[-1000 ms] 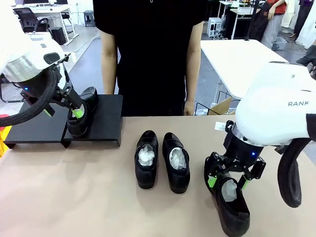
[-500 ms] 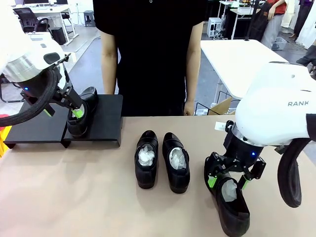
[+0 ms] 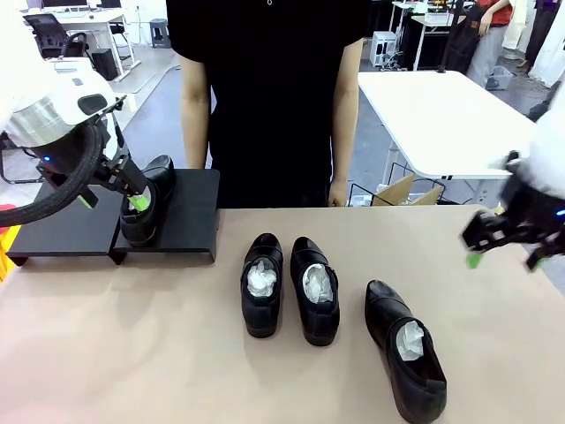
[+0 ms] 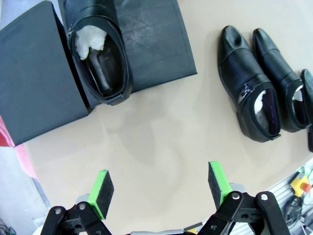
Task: Organize the shoes by placing them on the stand.
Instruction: Place the Shoe from the middle of the table onto the Shoes Stand.
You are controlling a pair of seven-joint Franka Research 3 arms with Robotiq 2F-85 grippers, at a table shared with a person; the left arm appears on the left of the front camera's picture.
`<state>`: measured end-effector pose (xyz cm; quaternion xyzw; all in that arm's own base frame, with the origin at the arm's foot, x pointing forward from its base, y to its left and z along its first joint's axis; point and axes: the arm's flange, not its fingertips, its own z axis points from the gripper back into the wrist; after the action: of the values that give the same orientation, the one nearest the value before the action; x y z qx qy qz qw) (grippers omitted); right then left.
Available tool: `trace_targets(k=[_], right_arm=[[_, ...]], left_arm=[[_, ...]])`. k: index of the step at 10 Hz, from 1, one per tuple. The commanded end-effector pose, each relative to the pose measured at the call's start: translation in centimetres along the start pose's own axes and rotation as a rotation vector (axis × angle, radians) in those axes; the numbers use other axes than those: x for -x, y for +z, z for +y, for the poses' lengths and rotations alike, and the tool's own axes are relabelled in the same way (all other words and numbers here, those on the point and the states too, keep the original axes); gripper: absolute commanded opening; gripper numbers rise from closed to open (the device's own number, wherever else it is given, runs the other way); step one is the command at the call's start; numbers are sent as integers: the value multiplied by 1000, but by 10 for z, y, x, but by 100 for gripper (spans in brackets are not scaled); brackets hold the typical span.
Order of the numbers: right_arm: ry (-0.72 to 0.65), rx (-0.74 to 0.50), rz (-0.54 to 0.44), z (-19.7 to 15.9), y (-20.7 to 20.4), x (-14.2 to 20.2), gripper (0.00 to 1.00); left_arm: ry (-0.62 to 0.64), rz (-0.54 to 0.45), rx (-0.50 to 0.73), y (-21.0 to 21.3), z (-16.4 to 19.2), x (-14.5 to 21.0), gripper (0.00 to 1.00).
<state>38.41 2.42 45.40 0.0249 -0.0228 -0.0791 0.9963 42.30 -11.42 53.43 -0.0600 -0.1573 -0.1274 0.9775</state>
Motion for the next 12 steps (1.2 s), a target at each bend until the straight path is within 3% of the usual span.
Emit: trace_targets(k=[1,3,4,6,7,8,10,11,12], right_arm=[[-109,-36,28,-31,-17,-41,100],[-237,-78,23,-48,-21,-53,100],[-133,-23,23,-57,-14,-36,100],[-133,-23,23,-57,-14,-36,100],[-133,-23,23,-57,-14,-36,100],[-133,-23,23,-57,-14,-36,100],[-133,-23,23,-57,-14,-36,100],[-133,-23,23,-57,-14,-36,100],[-133,-23,23,-57,-14,-36,100]], left_arm=[[0,0,0,0,0,0,100],[-33,90,18,22,-36,18,100],[-31,151,10,35,-57,29,100],[-1,275,40,46,-83,41,100],[93,253,-5,41,-62,35,100],[-44,221,14,37,-81,45,100],[4,257,3,42,-81,47,100],[-74,259,16,32,-133,63,100],[-49,216,18,13,-191,79,100]])
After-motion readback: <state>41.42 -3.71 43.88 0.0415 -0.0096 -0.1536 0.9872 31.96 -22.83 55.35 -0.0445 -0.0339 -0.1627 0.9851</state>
